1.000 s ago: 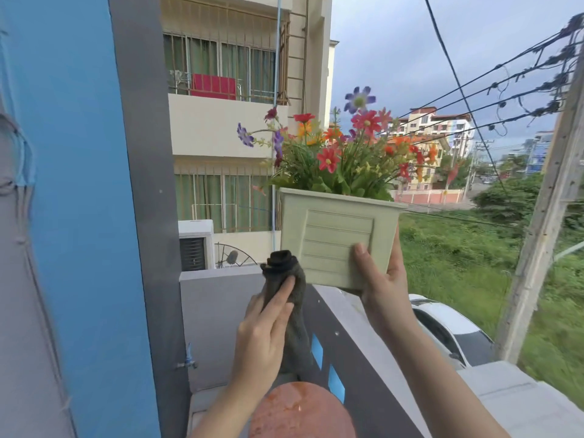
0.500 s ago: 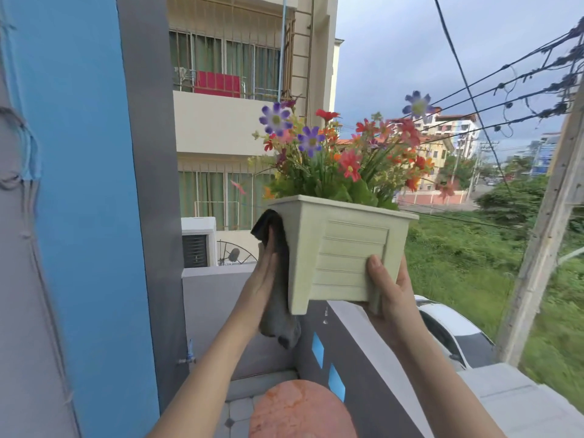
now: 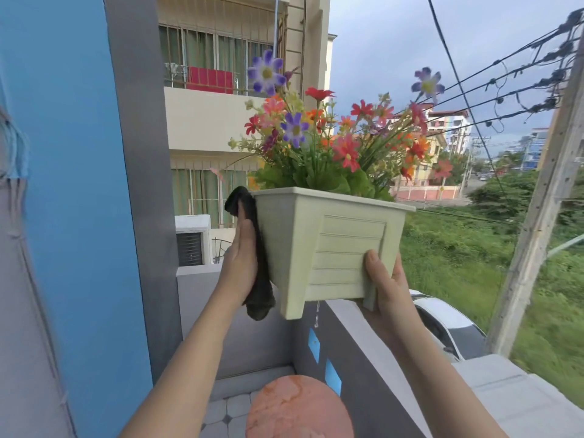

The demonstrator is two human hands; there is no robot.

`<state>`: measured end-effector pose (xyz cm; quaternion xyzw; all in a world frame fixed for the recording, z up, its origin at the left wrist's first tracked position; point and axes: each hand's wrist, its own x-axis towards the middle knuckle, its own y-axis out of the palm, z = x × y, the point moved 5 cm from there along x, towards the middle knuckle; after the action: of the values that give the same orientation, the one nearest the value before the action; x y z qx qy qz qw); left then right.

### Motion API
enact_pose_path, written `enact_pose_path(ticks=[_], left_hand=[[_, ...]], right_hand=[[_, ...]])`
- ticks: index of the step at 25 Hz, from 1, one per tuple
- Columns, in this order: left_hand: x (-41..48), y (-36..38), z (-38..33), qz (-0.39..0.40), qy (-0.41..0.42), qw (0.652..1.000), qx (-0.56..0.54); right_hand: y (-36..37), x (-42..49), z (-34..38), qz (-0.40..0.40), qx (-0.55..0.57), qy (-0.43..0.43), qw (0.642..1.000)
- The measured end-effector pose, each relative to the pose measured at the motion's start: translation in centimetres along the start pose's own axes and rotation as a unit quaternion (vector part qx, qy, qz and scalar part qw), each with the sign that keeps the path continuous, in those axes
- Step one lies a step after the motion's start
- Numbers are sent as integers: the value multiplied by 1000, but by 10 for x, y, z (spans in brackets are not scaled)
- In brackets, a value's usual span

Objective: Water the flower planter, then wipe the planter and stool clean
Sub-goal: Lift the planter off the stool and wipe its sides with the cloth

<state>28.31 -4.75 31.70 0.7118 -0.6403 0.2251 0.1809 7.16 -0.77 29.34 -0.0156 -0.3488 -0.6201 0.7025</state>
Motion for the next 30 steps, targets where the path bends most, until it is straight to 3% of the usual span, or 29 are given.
enact_pose_path(ticks=[2, 5, 8, 10, 15, 18, 22, 27, 30], left_hand=[[-1, -3, 8, 3, -46, 998, -39], [-14, -4, -10, -39, -27, 999, -16], [-22, -13, -20, -92, 6, 996, 17], [-24, -21, -28, -124, 21, 992, 30], [-34, -29, -37, -198, 43, 975, 87], [-39, -31, -24, -241, 24, 960, 141], [-43, -34, -14, -263, 33, 945, 191], [-53, -18, -47, -278, 145, 901, 300], [-54, -11, -54, -274, 179, 880, 345]], right_hand=[[1, 3, -3, 5, -1, 32, 999], [1, 10, -6, 18, -16, 101, 995], [5, 12, 5, 39, -151, 137, 978], [7, 12, 7, 26, -223, 140, 964], [22, 16, 7, -76, -158, 110, 978], [34, 12, -4, -68, -164, 129, 976], [38, 12, -14, -62, -278, 122, 951], [53, -1, -31, -32, -51, 151, 987], [56, -4, -26, -11, -93, 74, 993]])
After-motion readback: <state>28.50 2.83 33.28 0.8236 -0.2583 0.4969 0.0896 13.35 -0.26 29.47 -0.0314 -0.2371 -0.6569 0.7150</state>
